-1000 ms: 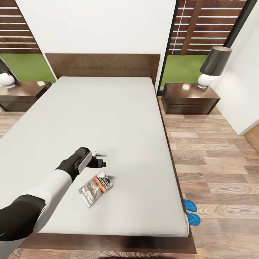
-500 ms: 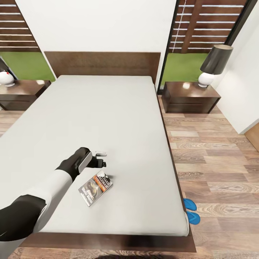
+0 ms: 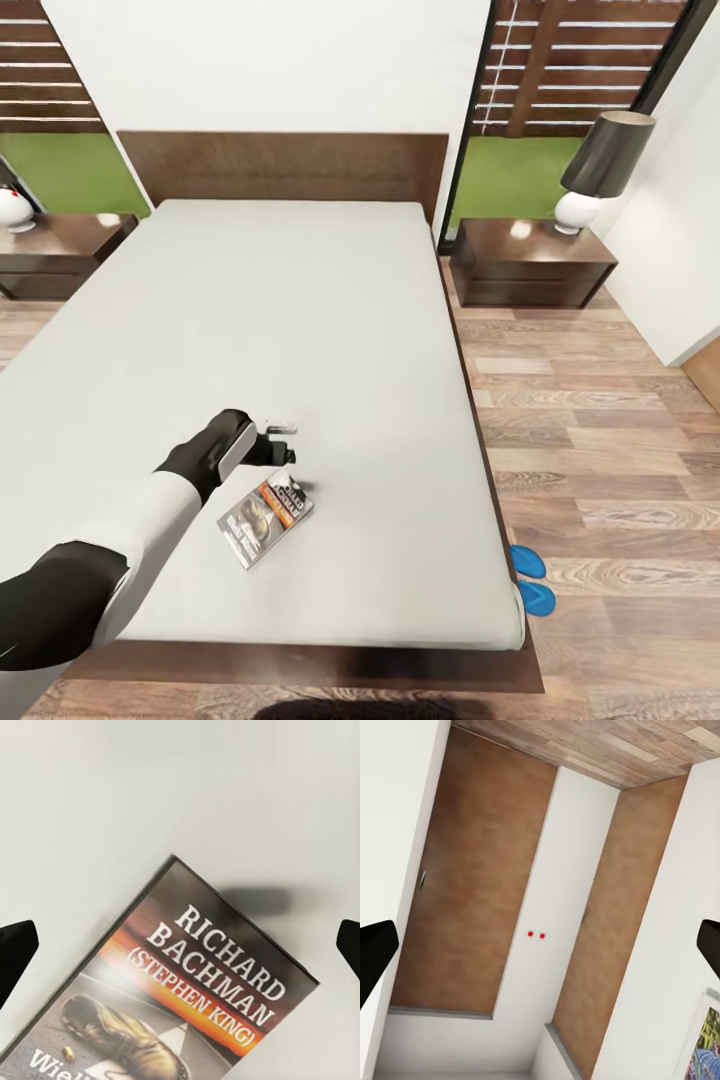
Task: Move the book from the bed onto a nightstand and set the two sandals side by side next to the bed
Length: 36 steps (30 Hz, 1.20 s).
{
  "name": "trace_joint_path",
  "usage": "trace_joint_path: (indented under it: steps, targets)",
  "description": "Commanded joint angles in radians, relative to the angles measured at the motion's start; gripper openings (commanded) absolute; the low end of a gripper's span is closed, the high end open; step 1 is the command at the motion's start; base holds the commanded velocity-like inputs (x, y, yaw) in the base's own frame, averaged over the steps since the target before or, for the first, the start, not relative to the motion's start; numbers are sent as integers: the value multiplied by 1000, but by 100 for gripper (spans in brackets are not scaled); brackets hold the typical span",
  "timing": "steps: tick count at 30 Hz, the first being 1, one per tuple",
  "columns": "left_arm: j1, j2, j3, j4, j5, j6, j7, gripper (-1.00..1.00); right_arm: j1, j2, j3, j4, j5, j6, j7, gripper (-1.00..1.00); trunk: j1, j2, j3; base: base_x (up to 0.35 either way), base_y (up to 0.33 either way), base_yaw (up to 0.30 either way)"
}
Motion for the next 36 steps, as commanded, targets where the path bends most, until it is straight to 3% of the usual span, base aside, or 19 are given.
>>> trace_joint_path:
  steps: [1, 36]
  targets:
    - [-1, 1, -7, -1, 8, 3, 4, 100, 0, 0, 1, -2, 7, 4, 0, 100, 0, 0, -2, 0, 0, 0]
    - [-1, 5, -8, -15, 8, -34, 3, 100, 0, 7, 1, -3, 13, 5, 0, 100, 0, 0, -59, 0, 0, 0]
